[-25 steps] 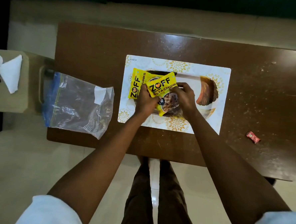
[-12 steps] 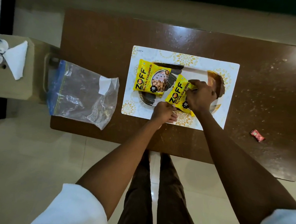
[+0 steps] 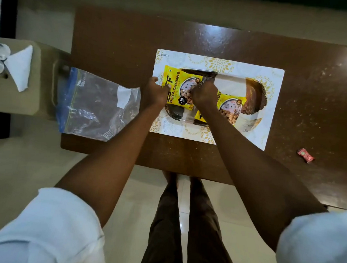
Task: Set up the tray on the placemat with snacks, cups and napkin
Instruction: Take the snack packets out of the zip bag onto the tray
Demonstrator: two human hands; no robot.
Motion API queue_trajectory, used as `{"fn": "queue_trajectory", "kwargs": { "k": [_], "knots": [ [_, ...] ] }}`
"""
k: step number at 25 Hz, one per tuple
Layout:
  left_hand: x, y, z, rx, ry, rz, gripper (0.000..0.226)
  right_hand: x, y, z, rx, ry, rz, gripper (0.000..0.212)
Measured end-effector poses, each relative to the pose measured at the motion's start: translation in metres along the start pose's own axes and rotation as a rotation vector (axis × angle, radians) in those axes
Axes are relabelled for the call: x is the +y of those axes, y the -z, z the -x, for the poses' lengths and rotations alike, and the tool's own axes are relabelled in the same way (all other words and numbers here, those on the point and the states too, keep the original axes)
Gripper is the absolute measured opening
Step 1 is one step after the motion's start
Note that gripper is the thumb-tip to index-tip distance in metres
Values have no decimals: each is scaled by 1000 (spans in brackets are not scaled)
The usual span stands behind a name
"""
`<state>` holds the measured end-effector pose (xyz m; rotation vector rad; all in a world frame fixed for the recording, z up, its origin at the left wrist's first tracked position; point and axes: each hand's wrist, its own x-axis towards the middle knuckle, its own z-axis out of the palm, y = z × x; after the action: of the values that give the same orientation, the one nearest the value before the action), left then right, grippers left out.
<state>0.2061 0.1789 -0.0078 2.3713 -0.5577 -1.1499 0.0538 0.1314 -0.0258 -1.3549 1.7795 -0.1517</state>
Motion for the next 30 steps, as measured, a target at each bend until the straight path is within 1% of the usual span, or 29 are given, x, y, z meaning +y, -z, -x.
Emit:
{"fn": "queue_trajectory", "kwargs": {
  "k": [2, 4, 6, 8, 10, 14, 17, 19, 20, 24, 25, 26, 27, 28, 29, 30],
  "knots": [
    [-2, -3, -9, 1, -31, 37, 36, -1, -6, -6, -54, -26, 5, 43],
    [-5, -8, -13, 14, -63, 32, 25, -5, -10, -7, -87, -64, -103, 41],
    [-6, -12, -12, 39, -84, 65, 23, -10, -10, -5, -81, -57, -282, 33],
    [-4, -13, -11, 64, -92, 131, 24, -14, -7, -5, -48, -32, -395, 27],
    [0, -11, -17, 61, -91, 165, 25, -20, -3, -11, -9, -31, -384, 29],
    [3, -4, -32, -5, -31, 195, 28, -17, -2, -27, 33, -74, -276, 31],
    [-1, -3, -41, 3, -24, 176, 34, -9, -5, -34, 53, -77, -241, 33],
    [-2, -3, -43, -2, -17, 173, 28, -7, -7, -36, 63, -86, -213, 33],
    [-2, -3, -44, -11, -20, 178, 25, -6, -7, -38, 67, -86, -205, 32],
    [1, 0, -45, -51, -16, 188, 24, -9, -8, -38, 73, -94, -204, 27],
    [2, 2, -43, -52, -7, 197, 30, -11, -4, -34, 77, -95, -241, 26],
    [3, 4, -38, -23, -6, 172, 41, -11, 0, -29, 93, -100, -322, 24],
    [3, 4, -29, 42, -24, 116, 49, -6, 9, -22, 112, -100, -402, 18],
    [2, 4, -16, 124, -68, 50, 50, 3, 18, -12, 157, -82, -463, 9],
    [2, 1, -1, 187, -128, 15, 44, 16, 30, 0, 226, -72, -484, 17],
    [1, -7, 16, 204, -185, 21, 34, 34, 42, 12, 302, -64, -481, 25]
  ]
}}
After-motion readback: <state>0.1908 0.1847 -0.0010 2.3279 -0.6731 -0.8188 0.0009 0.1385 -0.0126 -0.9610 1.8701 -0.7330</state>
